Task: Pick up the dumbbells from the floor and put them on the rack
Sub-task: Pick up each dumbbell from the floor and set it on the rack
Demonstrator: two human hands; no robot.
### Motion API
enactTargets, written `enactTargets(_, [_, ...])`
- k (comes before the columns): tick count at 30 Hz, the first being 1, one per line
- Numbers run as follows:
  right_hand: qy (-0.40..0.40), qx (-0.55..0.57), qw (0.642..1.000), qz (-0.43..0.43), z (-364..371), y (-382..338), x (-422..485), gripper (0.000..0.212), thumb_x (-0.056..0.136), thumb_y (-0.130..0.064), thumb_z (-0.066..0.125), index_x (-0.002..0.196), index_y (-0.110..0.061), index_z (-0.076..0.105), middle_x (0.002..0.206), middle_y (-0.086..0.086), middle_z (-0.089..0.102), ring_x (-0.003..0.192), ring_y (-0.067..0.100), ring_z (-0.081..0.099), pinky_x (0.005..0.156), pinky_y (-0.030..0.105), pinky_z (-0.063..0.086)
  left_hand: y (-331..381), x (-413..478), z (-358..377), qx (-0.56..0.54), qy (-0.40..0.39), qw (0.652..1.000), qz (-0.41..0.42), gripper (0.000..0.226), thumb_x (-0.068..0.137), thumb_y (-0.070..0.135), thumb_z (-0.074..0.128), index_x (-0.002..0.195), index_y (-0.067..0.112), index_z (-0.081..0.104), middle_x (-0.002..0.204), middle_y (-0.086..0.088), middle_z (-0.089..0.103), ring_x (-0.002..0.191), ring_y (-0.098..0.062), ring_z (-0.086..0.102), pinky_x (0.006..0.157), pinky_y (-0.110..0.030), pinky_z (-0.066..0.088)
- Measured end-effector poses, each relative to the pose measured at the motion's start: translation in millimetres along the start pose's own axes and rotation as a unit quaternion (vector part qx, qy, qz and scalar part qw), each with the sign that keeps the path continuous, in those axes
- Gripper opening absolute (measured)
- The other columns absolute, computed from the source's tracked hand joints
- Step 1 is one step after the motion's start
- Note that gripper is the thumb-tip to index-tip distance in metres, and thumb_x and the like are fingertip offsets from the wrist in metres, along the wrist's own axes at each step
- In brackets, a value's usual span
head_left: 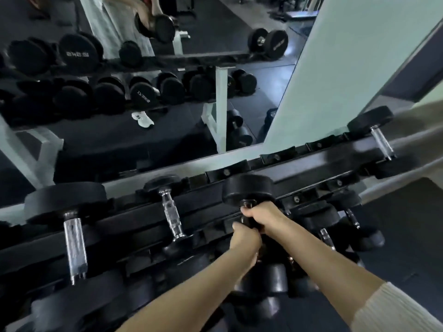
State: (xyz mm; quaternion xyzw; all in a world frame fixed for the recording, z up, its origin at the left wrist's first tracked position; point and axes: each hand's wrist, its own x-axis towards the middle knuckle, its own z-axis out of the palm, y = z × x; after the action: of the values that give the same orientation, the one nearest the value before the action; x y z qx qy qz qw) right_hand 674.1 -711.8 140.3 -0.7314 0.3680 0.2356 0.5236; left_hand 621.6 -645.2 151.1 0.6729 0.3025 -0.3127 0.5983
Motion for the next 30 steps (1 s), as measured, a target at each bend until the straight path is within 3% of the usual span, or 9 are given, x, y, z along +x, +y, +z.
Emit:
enactTargets(6, [-0.012, -0.057, 0.998, -0.038, 11, -75, 44, 0.02, 0.083, -0.013, 0.07, 0.096, 0.001, 0.066, 0.086, 0.013, 0.066, 0.084, 0.028, 0.063, 0.068, 0.034, 0.048, 64, 49, -3, 0.006, -0.009, 1.0, -0.013, 0.047, 0.097, 0.027, 0.041, 0.136, 0.005, 0.029, 0.127, -0.019, 0.057, 0.111, -0.034, 0.059, 0.09, -0.041, 0.049])
enactTargets(8, [-0.027, -0.068, 0.997, -0.031, 14, -88, 62, 0.011, 0.084, -0.012, 0.069, 0.084, -0.003, 0.063, 0.077, 0.009, 0.063, 0.072, 0.024, 0.061, 0.055, 0.03, 0.044, 74, 66, -3, -0.002, -0.004, 1.0, -0.015, 0.043, 0.098, 0.025, 0.039, 0.134, 0.004, 0.029, 0.12, -0.017, 0.058, 0.1, -0.031, 0.057, 0.082, -0.037, 0.047])
enactTargets(10, [-0.034, -0.084, 0.995, -0.032, 15, -95, 76, 0.012, 0.083, -0.012, 0.07, 0.086, -0.004, 0.062, 0.076, 0.008, 0.061, 0.072, 0.023, 0.06, 0.052, 0.029, 0.041, 79, 80, 0, -0.011, 0.0, 1.0, -0.023, 0.043, 0.099, 0.025, 0.038, 0.135, 0.005, 0.028, 0.12, -0.016, 0.058, 0.103, -0.031, 0.058, 0.08, -0.037, 0.045])
enactTargets(12, [-0.044, -0.091, 0.994, -0.034, 18, -97, 89, 0.015, 0.083, -0.011, 0.07, 0.093, -0.004, 0.062, 0.079, 0.008, 0.061, 0.081, 0.026, 0.06, 0.058, 0.032, 0.046, 78, 94, 2, -0.011, 0.007, 1.0, -0.024, 0.042, 0.099, 0.025, 0.038, 0.135, 0.007, 0.028, 0.124, -0.016, 0.057, 0.104, -0.031, 0.059, 0.077, -0.034, 0.044])
enactTargets(16, [-0.065, -0.111, 0.991, -0.028, 15, -88, 106, 0.01, 0.082, -0.011, 0.07, 0.08, -0.009, 0.061, 0.086, 0.01, 0.064, 0.095, 0.03, 0.062, 0.092, 0.045, 0.05, 67, 108, 9, 0.001, 0.008, 1.0, 0.0, 0.04, 0.1, 0.023, 0.038, 0.136, 0.009, 0.028, 0.102, -0.008, 0.059, 0.068, -0.017, 0.05, 0.056, -0.026, 0.039])
enactTargets(18, [-0.076, -0.106, 0.991, -0.039, 8, -84, 108, 0.008, 0.084, -0.011, 0.068, 0.08, -0.011, 0.061, 0.084, 0.008, 0.065, 0.096, 0.029, 0.063, 0.095, 0.044, 0.049, 67, 109, 13, 0.018, 0.005, 1.0, 0.007, 0.042, 0.1, 0.023, 0.04, 0.137, 0.009, 0.028, 0.107, -0.009, 0.061, 0.079, -0.022, 0.058, 0.056, -0.027, 0.042])
enactTargets(21, [-0.08, -0.096, 0.99, -0.058, 2, -81, 104, 0.006, 0.085, -0.014, 0.067, 0.087, -0.01, 0.064, 0.092, 0.009, 0.068, 0.105, 0.031, 0.065, 0.1, 0.046, 0.047, 66, 111, 19, 0.025, 0.014, 1.0, 0.007, 0.041, 0.098, 0.022, 0.043, 0.135, 0.009, 0.03, 0.121, -0.015, 0.06, 0.104, -0.031, 0.061, 0.071, -0.034, 0.049])
enactTargets(25, [-0.056, -0.107, 0.989, -0.086, 7, -76, 95, 0.033, 0.085, -0.021, 0.068, 0.112, -0.003, 0.065, 0.108, 0.011, 0.069, 0.108, 0.028, 0.063, 0.098, 0.04, 0.048, 64, 109, 16, 0.039, 0.021, 0.999, 0.007, 0.051, 0.099, 0.025, 0.042, 0.143, 0.007, 0.023, 0.131, -0.016, 0.055, 0.116, -0.033, 0.057, 0.087, -0.038, 0.047])
enactTargets(30, [-0.012, -0.11, 0.986, -0.128, -10, -70, 63, 0.025, 0.088, -0.027, 0.063, 0.089, -0.002, 0.067, 0.104, 0.012, 0.07, 0.105, 0.026, 0.063, 0.089, 0.034, 0.048, 66, 107, 12, 0.056, 0.016, 0.998, 0.009, 0.058, 0.098, 0.029, 0.045, 0.144, 0.003, 0.023, 0.142, -0.017, 0.046, 0.129, -0.035, 0.047, 0.103, -0.043, 0.041])
